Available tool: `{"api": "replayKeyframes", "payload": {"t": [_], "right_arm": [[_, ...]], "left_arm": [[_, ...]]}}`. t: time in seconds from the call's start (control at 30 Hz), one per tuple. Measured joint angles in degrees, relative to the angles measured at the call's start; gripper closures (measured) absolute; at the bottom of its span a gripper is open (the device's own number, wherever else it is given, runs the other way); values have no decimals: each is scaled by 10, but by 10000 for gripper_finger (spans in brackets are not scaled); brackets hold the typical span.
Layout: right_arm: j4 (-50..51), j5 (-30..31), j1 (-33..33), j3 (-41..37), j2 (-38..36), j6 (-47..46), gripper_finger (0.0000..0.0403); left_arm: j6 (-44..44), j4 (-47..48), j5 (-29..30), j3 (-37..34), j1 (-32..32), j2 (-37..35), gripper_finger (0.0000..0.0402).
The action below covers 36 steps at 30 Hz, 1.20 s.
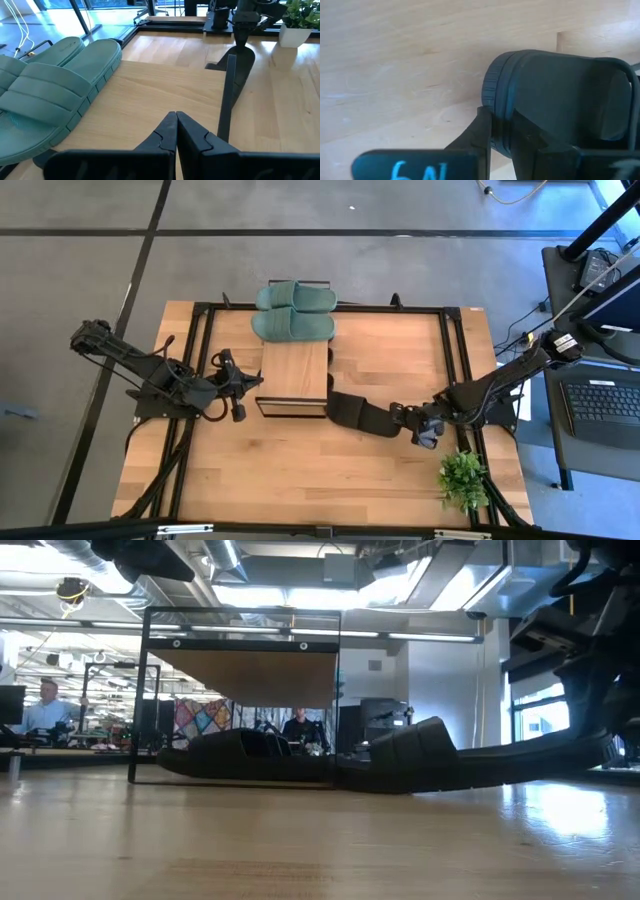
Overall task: Pick and place slides into the shelf
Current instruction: Put the black slide under the shelf
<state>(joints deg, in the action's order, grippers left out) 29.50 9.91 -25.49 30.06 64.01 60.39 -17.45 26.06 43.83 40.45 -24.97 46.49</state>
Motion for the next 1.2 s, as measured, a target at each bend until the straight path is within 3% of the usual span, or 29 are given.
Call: {"api": "replayKeyframes", "payload": {"t": [0.2, 0.4, 0.53, 0.83, 1.0, 1.2], "right_arm": [[-8, 7, 5, 0, 1, -5, 351], [-47, 10, 5, 0, 1, -13, 259], [-52, 10, 5, 0, 1, -44, 222], [1, 11, 3, 0, 1, -100, 202], [12, 11, 1, 3, 1, -267, 202], [12, 11, 1, 43, 0, -538, 201]], "left_arm": [[-3, 0, 2, 0, 0, 0, 401], [-3, 0, 2, 0, 0, 0, 401], [-1, 0, 2, 0, 0, 0, 401], [-3, 0, 2, 0, 0, 0, 401], [-57, 7, 2, 0, 0, 0, 401], [-231, 118, 18, 0, 20, 10, 401]]}}
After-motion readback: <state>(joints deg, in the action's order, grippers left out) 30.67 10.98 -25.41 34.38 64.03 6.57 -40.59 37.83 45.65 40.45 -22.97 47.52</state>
